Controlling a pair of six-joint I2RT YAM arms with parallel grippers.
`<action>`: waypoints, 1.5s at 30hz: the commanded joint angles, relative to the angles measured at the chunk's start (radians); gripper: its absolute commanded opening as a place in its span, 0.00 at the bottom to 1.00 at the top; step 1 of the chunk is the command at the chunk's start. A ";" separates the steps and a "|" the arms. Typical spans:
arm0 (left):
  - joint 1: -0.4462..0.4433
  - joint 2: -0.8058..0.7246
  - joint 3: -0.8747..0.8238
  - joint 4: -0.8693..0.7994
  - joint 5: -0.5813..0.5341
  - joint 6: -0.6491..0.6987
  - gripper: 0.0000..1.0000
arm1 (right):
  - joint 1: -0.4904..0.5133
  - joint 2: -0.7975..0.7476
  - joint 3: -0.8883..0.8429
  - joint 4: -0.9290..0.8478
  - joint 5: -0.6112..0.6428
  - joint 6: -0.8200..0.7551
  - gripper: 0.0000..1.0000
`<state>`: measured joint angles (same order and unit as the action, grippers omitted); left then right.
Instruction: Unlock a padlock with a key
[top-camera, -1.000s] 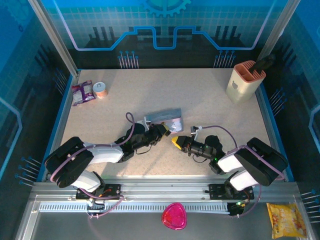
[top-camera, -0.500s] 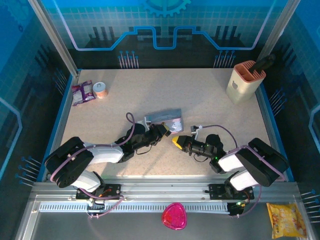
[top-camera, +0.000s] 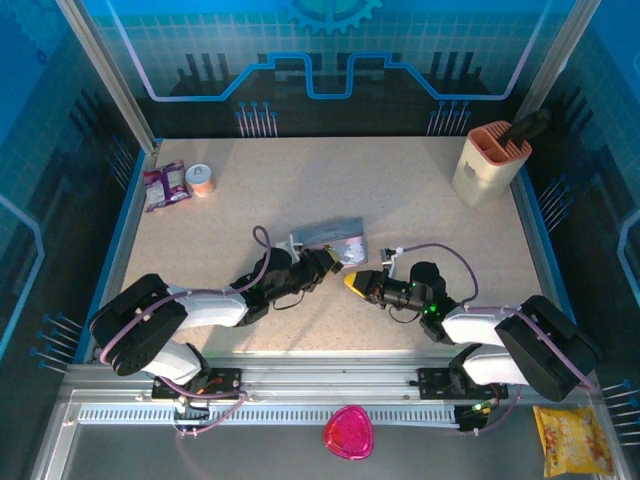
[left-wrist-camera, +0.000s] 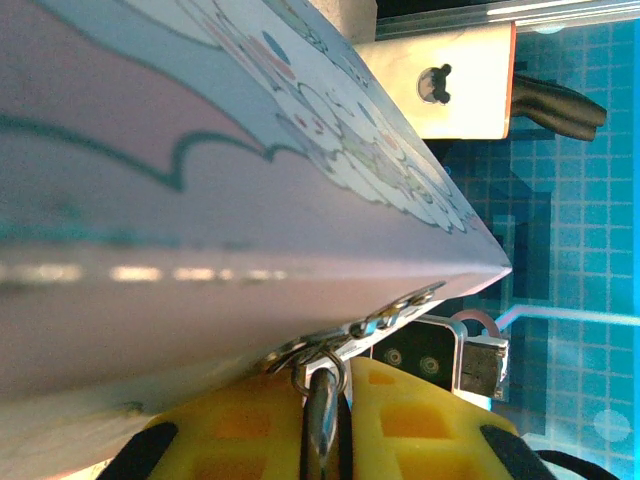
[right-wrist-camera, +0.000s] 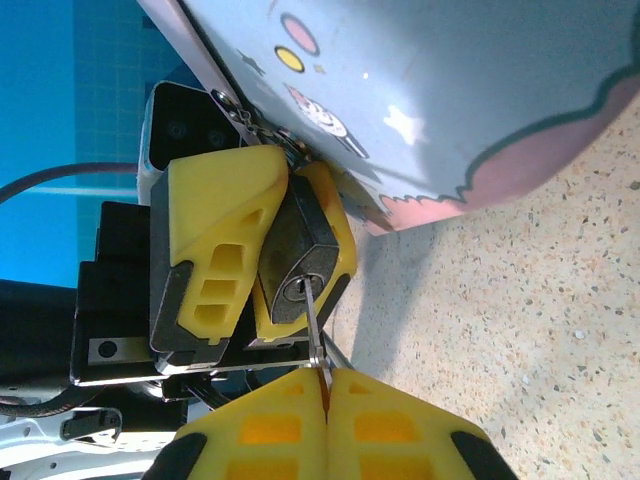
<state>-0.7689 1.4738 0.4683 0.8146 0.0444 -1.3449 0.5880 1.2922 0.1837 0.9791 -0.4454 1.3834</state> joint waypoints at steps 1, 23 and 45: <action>-0.065 -0.023 0.032 0.096 0.117 0.016 0.00 | -0.038 -0.004 0.045 0.078 0.024 -0.015 0.00; -0.119 -0.012 0.056 0.087 0.112 0.034 0.00 | -0.133 -0.008 0.070 -0.003 -0.069 -0.007 0.00; -0.130 0.002 0.081 0.100 0.109 0.030 0.00 | 0.020 0.072 0.058 0.147 0.068 0.031 0.00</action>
<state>-0.8295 1.4895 0.4896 0.7918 -0.0486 -1.3365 0.6338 1.3518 0.2081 0.9867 -0.4427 1.4082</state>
